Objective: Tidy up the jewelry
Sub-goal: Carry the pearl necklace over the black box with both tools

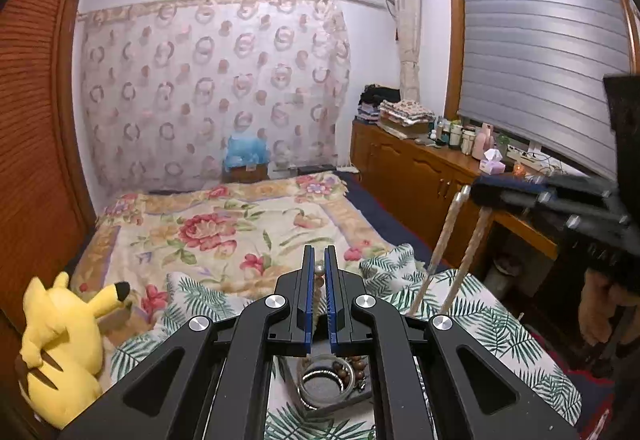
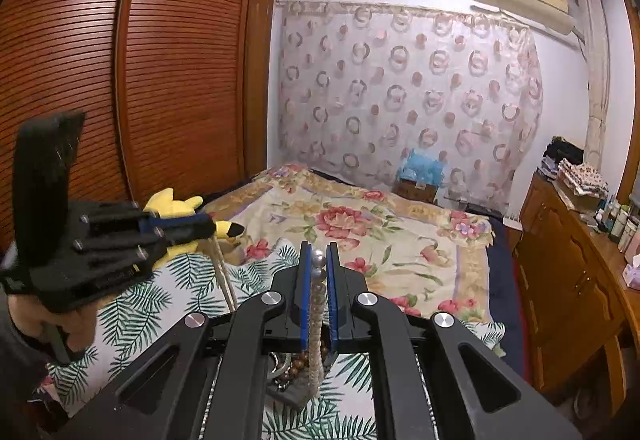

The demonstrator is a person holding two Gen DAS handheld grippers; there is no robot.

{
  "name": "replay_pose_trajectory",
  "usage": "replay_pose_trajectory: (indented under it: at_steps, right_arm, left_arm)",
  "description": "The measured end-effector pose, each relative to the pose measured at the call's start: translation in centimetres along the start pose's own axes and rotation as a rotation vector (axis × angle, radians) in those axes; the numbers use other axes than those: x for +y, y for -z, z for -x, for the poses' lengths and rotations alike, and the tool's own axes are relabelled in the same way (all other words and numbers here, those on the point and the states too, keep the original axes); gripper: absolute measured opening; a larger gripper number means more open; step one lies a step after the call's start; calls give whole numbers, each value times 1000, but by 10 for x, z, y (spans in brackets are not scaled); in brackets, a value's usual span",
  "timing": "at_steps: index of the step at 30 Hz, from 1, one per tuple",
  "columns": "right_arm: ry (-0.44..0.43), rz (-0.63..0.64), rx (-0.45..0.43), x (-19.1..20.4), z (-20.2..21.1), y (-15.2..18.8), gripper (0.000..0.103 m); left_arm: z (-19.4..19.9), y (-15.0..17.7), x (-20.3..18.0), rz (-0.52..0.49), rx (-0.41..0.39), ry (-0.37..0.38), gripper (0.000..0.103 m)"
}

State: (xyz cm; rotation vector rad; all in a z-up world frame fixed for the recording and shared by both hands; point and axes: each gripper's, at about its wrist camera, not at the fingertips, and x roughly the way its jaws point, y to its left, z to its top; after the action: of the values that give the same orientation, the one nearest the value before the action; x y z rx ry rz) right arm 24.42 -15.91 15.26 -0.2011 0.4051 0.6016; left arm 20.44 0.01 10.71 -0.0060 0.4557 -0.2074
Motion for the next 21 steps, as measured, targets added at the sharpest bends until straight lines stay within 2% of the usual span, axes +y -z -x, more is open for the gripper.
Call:
replay_pose_trajectory:
  at_steps: [8, 12, 21]
  right_arm:
    - [23, -10, -17, 2, -19, -15, 8]
    - [25, -24, 1, 3, -41, -15, 8]
    - [34, -49, 42, 7, -88, 1, 8]
  left_arm:
    - [-31, 31, 19, 64, 91, 6, 4]
    - [-37, 48, 21, 60, 120, 9, 4]
    - [-25, 93, 24, 24, 169, -2, 4]
